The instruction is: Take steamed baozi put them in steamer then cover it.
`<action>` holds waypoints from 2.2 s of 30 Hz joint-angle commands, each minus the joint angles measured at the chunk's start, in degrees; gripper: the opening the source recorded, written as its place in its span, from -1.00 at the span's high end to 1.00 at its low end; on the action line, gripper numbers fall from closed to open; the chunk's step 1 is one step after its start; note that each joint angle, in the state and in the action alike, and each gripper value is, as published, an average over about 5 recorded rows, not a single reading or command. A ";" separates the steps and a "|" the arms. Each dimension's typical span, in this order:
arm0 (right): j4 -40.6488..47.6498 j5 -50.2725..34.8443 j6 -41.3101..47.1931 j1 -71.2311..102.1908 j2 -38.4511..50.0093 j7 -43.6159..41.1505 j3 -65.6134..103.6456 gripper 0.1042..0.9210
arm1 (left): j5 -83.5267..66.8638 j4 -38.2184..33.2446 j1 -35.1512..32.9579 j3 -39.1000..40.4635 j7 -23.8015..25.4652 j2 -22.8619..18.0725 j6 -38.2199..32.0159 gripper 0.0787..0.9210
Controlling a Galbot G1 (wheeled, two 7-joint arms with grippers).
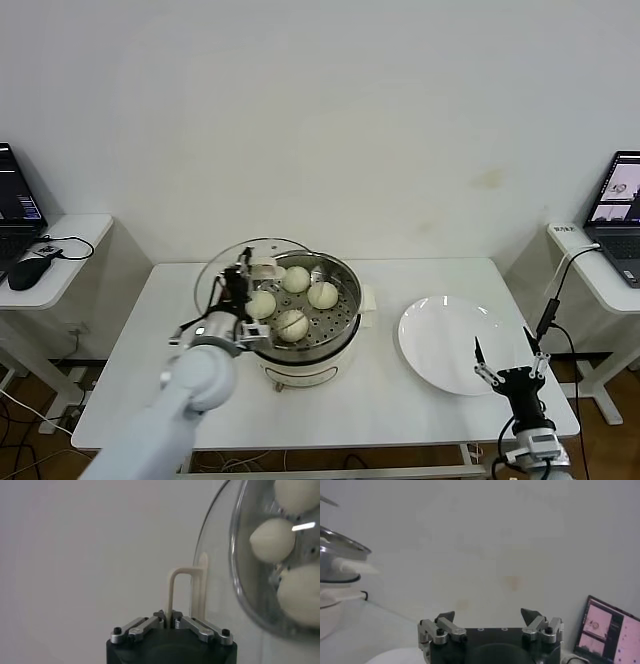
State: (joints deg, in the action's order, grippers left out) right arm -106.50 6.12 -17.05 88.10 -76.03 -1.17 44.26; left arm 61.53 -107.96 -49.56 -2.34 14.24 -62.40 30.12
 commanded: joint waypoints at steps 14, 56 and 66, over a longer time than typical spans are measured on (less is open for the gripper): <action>1.44 1.87 -1.76 0.16 -1.59 0.22 -0.02 -0.76 | 14.63 6.87 1.46 4.31 2.30 -16.38 0.07 0.83; 2.02 1.91 -2.86 0.98 -1.80 -0.27 -1.61 -0.76 | 9.03 -3.67 -9.68 -0.59 -1.76 -10.65 -3.42 0.39; 1.85 1.87 -2.69 1.36 -1.83 -0.42 -1.90 -0.76 | -9.47 -21.72 -28.83 -8.96 -11.51 -5.48 -10.35 -0.31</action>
State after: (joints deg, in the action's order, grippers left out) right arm -104.49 8.14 -19.78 89.28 -77.95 -1.53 42.34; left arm 68.73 -112.20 -60.71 -4.29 10.85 -72.58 25.52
